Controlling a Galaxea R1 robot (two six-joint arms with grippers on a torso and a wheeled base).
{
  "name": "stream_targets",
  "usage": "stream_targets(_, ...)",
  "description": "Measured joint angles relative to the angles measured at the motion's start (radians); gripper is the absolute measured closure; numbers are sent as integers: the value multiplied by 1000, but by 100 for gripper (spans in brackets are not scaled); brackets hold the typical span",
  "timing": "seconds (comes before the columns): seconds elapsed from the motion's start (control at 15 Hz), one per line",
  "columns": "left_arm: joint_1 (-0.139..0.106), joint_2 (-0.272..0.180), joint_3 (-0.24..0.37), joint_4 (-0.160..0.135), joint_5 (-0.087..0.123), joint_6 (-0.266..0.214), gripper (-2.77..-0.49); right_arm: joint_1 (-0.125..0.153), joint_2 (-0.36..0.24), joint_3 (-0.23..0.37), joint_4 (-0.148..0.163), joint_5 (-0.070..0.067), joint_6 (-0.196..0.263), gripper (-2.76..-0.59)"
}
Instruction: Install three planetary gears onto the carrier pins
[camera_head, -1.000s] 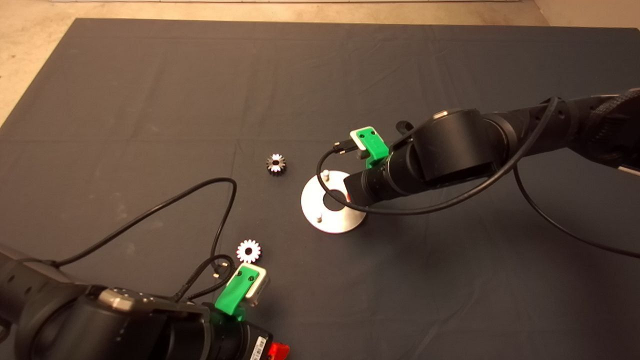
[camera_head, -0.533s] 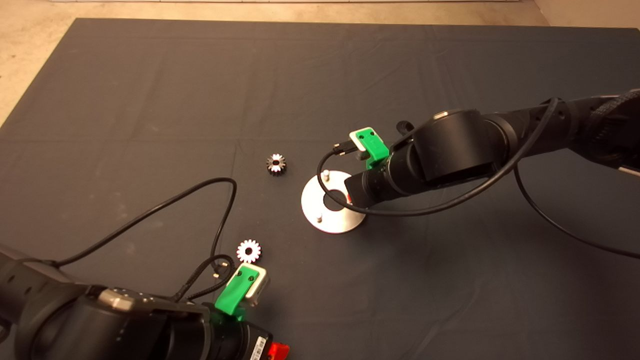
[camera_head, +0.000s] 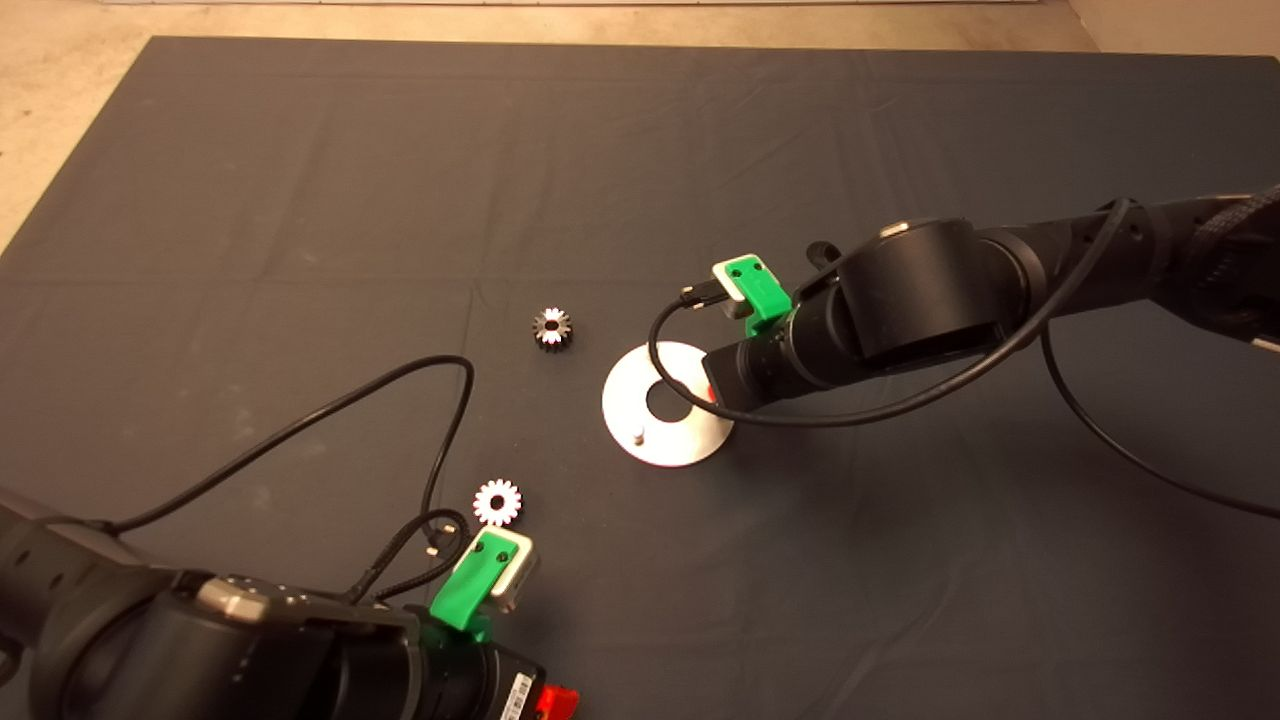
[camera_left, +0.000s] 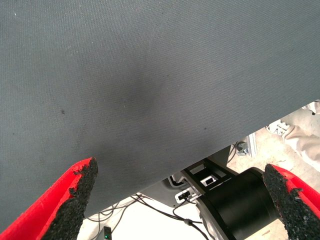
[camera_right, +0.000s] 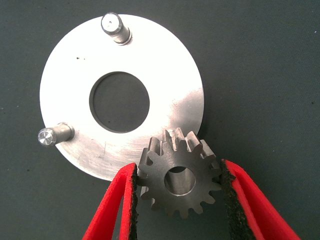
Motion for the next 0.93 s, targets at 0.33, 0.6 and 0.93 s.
stream_targets(0.33, 0, 0, 0, 0, 0, 0, -236, -24, -3, 0, 0, 1, -13, -92)
stream_targets(0.6, 0, 0, 0, 0, 0, 0, -236, -30, -6, -4, 0, 1, -17, -92)
stream_targets(0.93, 0, 0, 0, 0, 0, 0, -236, -39, -6, -11, 0, 0, -19, -92)
